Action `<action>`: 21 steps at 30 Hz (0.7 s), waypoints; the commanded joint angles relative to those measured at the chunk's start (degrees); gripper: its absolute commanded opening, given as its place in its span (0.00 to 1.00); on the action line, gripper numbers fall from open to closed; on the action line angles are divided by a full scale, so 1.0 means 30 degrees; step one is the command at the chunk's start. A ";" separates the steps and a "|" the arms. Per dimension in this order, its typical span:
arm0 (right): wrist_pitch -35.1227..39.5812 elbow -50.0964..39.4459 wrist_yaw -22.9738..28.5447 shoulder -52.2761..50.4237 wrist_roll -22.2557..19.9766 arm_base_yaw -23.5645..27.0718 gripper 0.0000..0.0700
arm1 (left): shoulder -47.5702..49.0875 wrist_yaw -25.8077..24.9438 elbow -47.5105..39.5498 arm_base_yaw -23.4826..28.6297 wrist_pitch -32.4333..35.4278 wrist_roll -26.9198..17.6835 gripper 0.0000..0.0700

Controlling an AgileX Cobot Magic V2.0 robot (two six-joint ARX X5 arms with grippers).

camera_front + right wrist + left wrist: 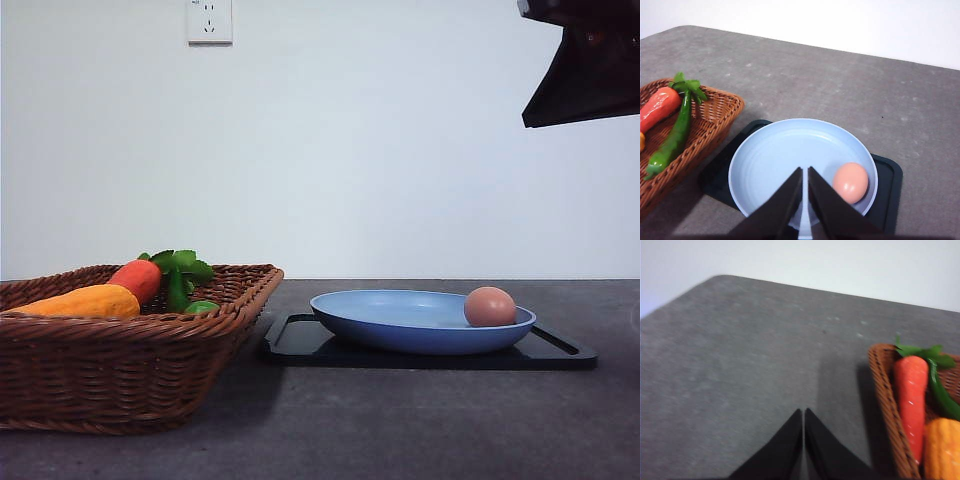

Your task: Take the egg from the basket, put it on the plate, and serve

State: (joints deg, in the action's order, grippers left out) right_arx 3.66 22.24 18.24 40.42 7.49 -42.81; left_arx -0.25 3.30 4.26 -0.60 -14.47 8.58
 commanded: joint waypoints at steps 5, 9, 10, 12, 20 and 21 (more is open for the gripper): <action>0.0203 0.0124 0.0080 0.0088 -0.0015 -0.0182 0.00 | 0.0029 -0.1403 -0.0701 0.0036 0.0229 0.0402 0.00; 0.0204 0.0124 0.0080 0.0088 -0.0015 -0.0182 0.00 | 0.0029 -0.2070 -0.0956 0.0036 0.0271 0.0452 0.00; 0.0198 0.0124 0.0080 0.0088 -0.0015 -0.0182 0.00 | 0.0029 -0.2195 -0.0956 0.0036 0.0253 0.0478 0.00; 0.0197 0.0124 0.0080 0.0088 -0.0015 -0.0182 0.00 | 0.0029 -0.2306 -0.0956 0.0036 0.0258 0.0638 0.00; 0.0197 0.0124 0.0080 0.0088 -0.0014 -0.0182 0.00 | 0.0029 -0.2292 -0.0956 0.0036 0.0258 0.0984 0.00; 0.0204 0.0124 0.0080 0.0088 -0.0015 -0.0182 0.00 | 0.0029 -0.2292 -0.0956 0.0036 0.0258 0.0984 0.00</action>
State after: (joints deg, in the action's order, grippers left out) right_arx 3.68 22.24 18.24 40.41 7.49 -42.81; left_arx -0.27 -3.13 2.72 -0.60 -12.71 11.32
